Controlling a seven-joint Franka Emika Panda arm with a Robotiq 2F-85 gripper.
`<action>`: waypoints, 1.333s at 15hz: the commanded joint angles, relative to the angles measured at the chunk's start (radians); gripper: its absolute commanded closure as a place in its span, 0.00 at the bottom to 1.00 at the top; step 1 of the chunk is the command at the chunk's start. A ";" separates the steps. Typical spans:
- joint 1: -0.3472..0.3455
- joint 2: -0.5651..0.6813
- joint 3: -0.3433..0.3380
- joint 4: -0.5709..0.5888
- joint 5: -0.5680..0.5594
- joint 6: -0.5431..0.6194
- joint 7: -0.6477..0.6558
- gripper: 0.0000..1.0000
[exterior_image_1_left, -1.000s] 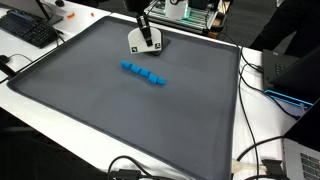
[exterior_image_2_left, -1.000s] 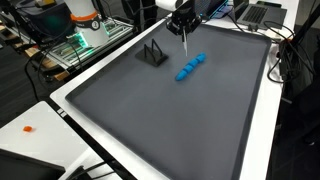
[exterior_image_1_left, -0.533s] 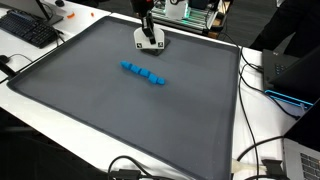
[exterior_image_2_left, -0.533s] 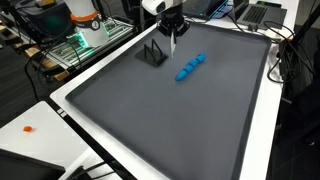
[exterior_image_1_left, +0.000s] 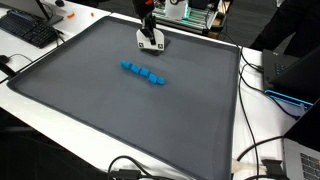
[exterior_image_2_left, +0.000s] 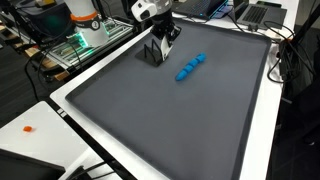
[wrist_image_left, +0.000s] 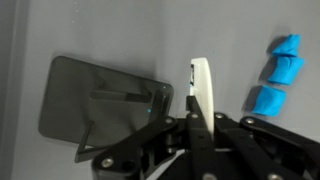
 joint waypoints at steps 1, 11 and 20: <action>-0.010 -0.029 0.006 -0.063 0.065 0.048 -0.001 0.99; -0.015 0.001 0.004 -0.104 0.086 0.120 0.032 0.99; -0.015 0.034 0.007 -0.103 0.109 0.160 0.025 0.99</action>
